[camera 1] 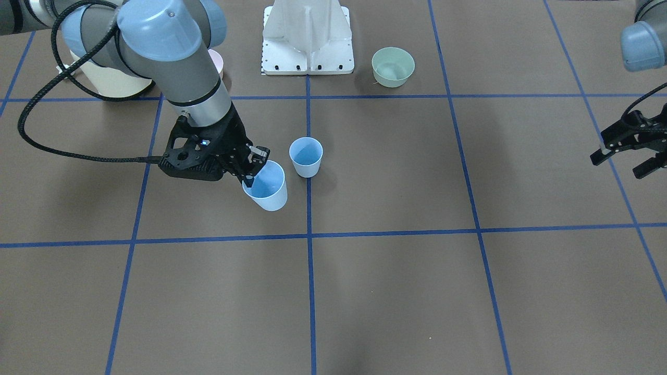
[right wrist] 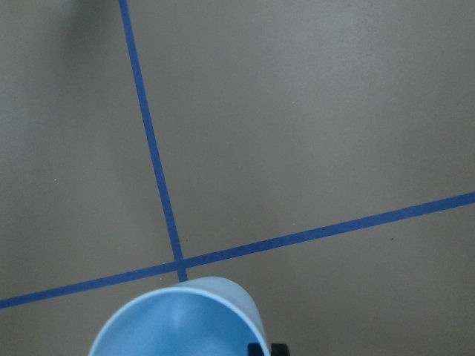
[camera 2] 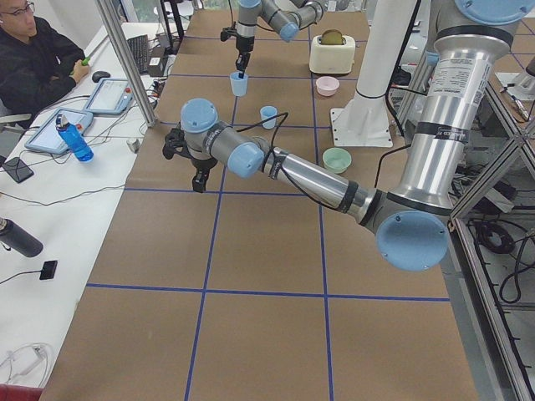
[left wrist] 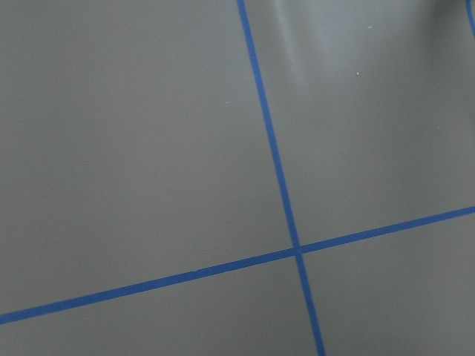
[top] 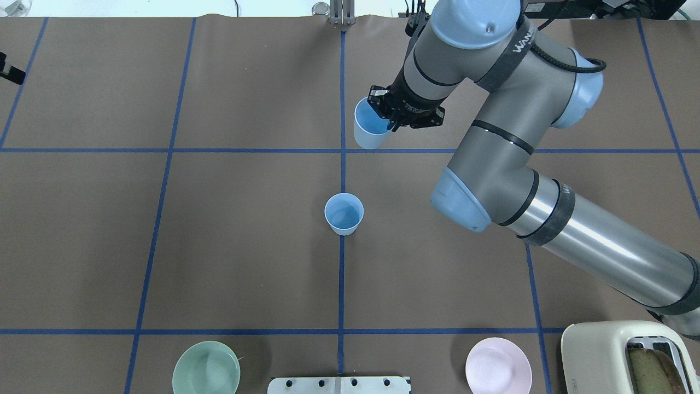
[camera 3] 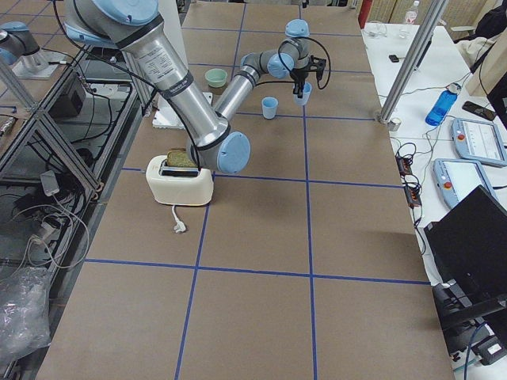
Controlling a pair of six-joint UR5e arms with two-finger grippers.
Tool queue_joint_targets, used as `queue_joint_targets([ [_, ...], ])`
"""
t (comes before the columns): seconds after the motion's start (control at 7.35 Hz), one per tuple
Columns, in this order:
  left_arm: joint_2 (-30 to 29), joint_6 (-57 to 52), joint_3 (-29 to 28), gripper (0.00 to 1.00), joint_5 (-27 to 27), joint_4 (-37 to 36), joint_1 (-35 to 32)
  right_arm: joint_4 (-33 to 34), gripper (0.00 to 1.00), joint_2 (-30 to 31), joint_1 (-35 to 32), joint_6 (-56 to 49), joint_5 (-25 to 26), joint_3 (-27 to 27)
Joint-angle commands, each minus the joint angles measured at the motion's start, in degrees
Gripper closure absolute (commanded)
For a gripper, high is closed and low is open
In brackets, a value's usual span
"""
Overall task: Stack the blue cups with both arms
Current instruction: 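Carry the held cup with the right gripper above the standing cup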
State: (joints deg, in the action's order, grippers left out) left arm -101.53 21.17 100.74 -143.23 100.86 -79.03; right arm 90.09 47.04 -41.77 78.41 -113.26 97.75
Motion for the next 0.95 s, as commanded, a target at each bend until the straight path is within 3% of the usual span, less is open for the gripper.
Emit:
queue_joint_targets([
  [0.0,1.9,-3.6,0.0,0.03,0.0,-0.1,-2.9,0.2,1.0,-1.9,2.2,2.9,1.5,0.2],
  [0.82,1.9,-6.8,-2.4,0.03,-2.8,-1.0,-6.3,3.1,1.0,-0.8,8.1,5.5,5.8,3.4],
])
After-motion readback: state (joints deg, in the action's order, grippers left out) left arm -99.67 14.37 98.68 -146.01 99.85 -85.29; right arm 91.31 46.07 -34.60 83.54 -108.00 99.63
